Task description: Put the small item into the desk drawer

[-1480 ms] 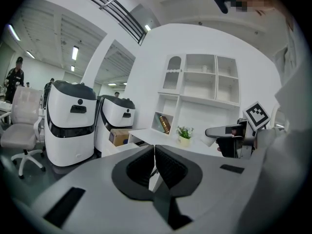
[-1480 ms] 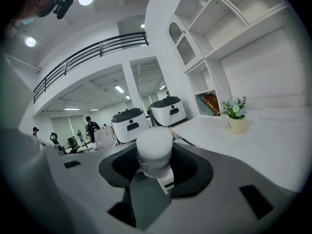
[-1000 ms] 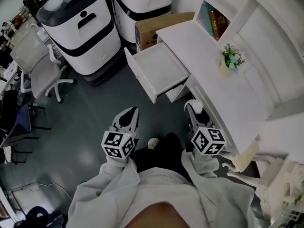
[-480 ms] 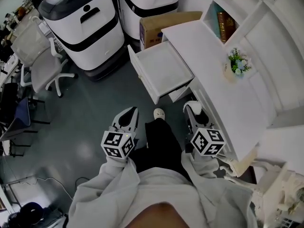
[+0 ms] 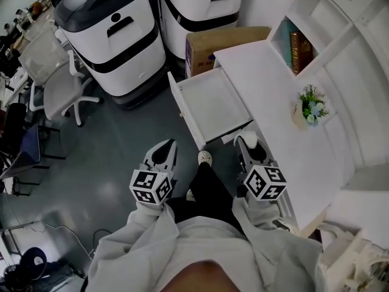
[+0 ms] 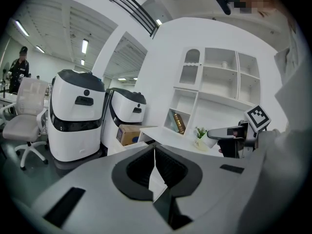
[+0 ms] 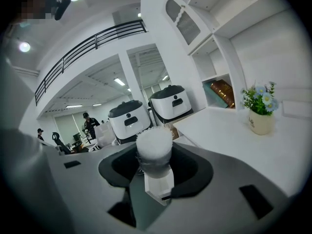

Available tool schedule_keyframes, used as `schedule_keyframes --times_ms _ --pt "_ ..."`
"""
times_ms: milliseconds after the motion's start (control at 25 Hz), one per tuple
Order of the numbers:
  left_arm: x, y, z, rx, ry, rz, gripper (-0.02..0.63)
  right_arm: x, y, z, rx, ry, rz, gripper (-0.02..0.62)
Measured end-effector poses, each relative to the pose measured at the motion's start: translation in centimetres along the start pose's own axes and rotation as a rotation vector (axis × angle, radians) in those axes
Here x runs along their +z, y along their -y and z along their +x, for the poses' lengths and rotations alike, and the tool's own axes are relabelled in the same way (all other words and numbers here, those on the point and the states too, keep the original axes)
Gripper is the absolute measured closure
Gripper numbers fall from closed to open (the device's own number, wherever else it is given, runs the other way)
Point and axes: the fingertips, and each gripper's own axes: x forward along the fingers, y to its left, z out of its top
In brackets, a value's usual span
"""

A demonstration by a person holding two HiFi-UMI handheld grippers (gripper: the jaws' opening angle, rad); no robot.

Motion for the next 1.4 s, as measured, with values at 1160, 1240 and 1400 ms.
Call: schedule_keyframes --times_ms 1160,1240,1400 --pt "6.1 -3.3 17.0 0.053 0.028 0.004 0.583 8.3 8.8 14.9 0.08 -0.025 -0.018 0.402" --pt "6.2 -3.5 17.5 0.059 0.03 -0.002 0.584 8.7 8.9 15.5 0.088 -0.029 -0.022 0.402" --pt "6.2 -3.9 18.1 0.067 0.022 -0.008 0.584 8.7 8.8 16.7 0.105 -0.044 -0.025 0.402"
